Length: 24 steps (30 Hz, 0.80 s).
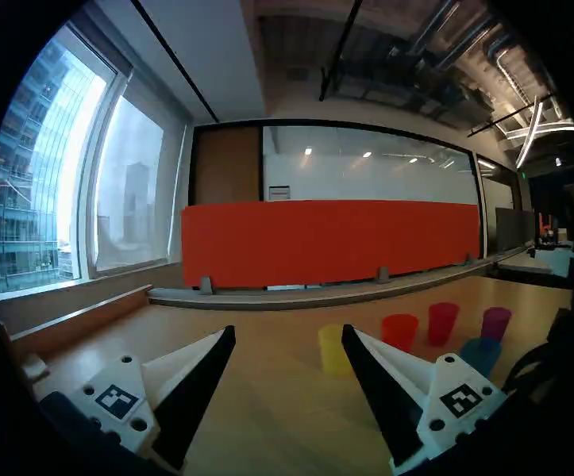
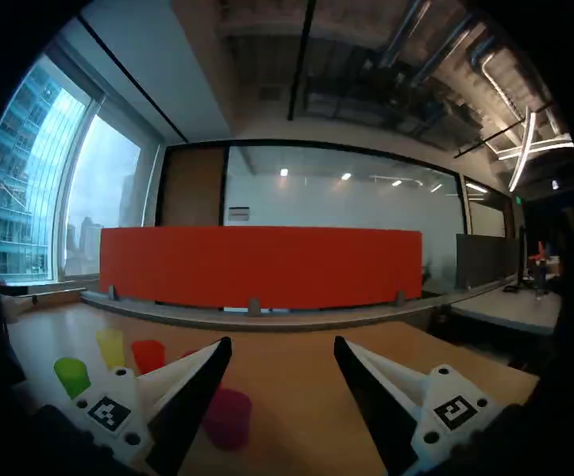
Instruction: Pour water
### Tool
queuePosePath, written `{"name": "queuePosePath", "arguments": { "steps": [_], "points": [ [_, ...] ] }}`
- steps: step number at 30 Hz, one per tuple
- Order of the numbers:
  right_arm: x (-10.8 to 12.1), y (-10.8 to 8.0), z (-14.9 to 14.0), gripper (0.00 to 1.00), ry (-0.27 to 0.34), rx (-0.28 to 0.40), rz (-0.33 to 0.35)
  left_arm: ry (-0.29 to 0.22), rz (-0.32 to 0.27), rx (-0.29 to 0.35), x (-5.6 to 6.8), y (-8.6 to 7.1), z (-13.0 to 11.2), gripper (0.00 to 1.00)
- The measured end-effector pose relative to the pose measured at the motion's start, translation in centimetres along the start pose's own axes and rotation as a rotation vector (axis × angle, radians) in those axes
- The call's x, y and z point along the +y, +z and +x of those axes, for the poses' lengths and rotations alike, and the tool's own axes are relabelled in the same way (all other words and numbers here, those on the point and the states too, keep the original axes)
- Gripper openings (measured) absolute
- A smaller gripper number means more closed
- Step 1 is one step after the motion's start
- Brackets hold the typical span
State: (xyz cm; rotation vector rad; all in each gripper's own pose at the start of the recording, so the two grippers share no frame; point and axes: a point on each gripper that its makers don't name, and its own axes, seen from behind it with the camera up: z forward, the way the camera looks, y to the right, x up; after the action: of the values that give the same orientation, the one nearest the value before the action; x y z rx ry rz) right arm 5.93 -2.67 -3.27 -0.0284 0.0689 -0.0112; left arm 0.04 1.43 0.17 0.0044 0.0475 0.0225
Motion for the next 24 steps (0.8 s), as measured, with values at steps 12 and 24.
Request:
{"name": "queuePosePath", "arguments": {
  "steps": [12,24],
  "points": [
    [0.7,-0.7,-0.3,1.00,0.022,-0.001,-0.016,0.002,0.009,0.003,-1.0,-0.6,-1.8,1.00],
    [1.4,-1.1,-0.1,1.00,0.024,-0.001,-0.028,-0.004,0.021,-0.003,-1.7,-0.9,-3.0,1.00]
  ]
}}
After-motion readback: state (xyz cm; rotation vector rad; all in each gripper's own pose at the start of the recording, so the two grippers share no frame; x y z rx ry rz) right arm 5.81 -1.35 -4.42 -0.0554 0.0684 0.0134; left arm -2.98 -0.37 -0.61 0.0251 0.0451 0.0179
